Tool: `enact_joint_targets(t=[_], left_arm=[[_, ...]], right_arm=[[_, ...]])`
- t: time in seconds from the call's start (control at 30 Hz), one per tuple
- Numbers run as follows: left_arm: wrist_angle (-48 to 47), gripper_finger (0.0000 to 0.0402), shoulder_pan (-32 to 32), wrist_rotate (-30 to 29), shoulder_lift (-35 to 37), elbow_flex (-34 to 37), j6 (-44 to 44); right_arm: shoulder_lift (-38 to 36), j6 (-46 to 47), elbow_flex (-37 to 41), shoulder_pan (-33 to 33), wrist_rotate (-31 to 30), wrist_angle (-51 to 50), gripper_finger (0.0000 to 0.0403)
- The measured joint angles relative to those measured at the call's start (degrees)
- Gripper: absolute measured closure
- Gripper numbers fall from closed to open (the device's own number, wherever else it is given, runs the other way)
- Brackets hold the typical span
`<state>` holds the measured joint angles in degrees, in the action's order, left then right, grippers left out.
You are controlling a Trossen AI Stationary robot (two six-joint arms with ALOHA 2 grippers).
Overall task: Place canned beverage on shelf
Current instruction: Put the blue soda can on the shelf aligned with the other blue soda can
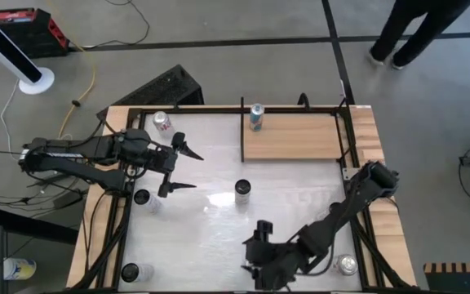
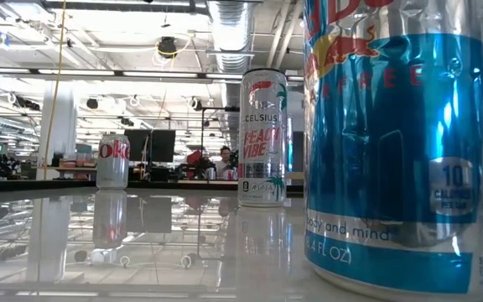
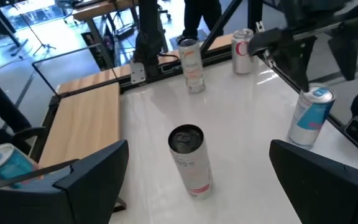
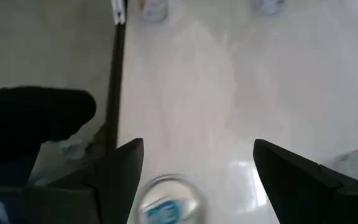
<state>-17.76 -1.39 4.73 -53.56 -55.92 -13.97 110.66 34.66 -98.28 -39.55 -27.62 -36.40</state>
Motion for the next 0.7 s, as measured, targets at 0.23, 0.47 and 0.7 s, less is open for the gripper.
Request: enact_joint_targets(t=[0.23, 0.47, 0.7], left_arm=[[0.1, 0.0027, 0.0, 0.0, 0.0, 0.0, -0.3], [1.4, 0.0027, 0.0, 0.0, 0.0, 0.0, -1.3], [1.2, 0.0027, 0.0, 0.0, 0.0, 0.0, -1.9]], right_arm=[[2.9, 7.6, -4.4, -2.2, 0.0, -6.9, 0.0074], [4.1, 11.1, -4.3, -2.5, -0.4, -9.5, 0.0074], [4.1, 11.6, -4.3, -2.5, 0.0, -10.0, 0.0074]])
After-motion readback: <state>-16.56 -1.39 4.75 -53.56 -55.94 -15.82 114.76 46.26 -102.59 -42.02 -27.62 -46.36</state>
